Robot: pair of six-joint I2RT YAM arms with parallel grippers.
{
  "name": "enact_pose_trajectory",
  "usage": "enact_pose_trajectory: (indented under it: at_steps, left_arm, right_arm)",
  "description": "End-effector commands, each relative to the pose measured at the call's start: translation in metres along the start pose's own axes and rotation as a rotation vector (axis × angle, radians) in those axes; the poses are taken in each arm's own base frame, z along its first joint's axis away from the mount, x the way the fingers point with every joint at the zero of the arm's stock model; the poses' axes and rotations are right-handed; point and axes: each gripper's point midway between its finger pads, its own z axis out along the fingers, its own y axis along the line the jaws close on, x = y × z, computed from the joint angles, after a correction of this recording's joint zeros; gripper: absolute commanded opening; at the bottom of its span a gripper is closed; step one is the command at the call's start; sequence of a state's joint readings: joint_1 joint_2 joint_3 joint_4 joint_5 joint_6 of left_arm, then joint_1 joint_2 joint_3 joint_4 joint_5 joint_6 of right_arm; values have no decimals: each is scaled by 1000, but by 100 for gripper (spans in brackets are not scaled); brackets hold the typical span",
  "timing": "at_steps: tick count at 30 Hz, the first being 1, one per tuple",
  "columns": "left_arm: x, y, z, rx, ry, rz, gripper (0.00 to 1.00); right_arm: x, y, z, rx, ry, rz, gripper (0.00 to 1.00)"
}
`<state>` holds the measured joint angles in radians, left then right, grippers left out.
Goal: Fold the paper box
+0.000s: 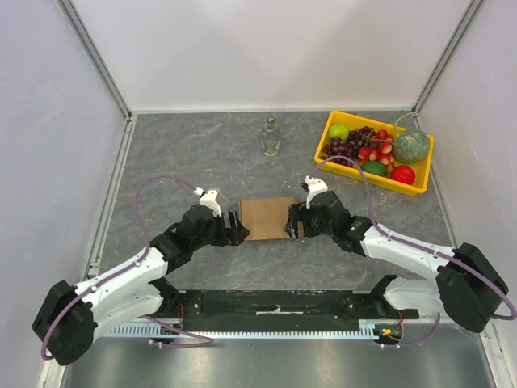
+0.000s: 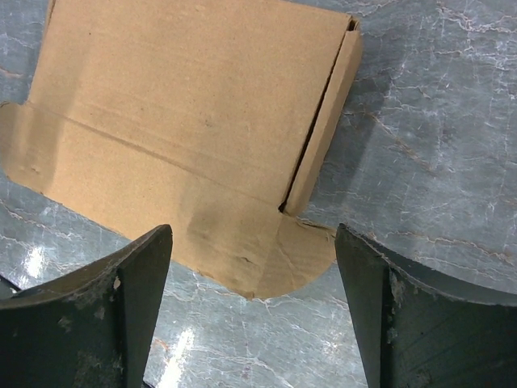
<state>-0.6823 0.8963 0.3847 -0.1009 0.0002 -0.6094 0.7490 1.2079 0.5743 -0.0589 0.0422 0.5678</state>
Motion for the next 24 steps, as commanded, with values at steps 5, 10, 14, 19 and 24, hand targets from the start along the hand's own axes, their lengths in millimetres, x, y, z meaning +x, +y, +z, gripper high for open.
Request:
enact_pose_trajectory:
  at_steps: [5,10,14,19,24]
  left_arm:
    - [-31,-29,11,46,-73,35,83]
    - [-27,-26,18,24,-46,54,81]
    - [-32,-28,21,30,-66,52,81]
    - [-32,-32,25,50,-67,52,79]
    - [-29,-37,29,73,-58,41,77]
  right_arm:
    - [-2,1,3,-6,-24,9,88]
    - [-1,2,2,-8,-25,8,88]
    - [-2,5,3,-21,-25,8,87]
    - [2,6,4,-31,-6,9,87]
    - [-2,11,6,-52,-19,17,86]
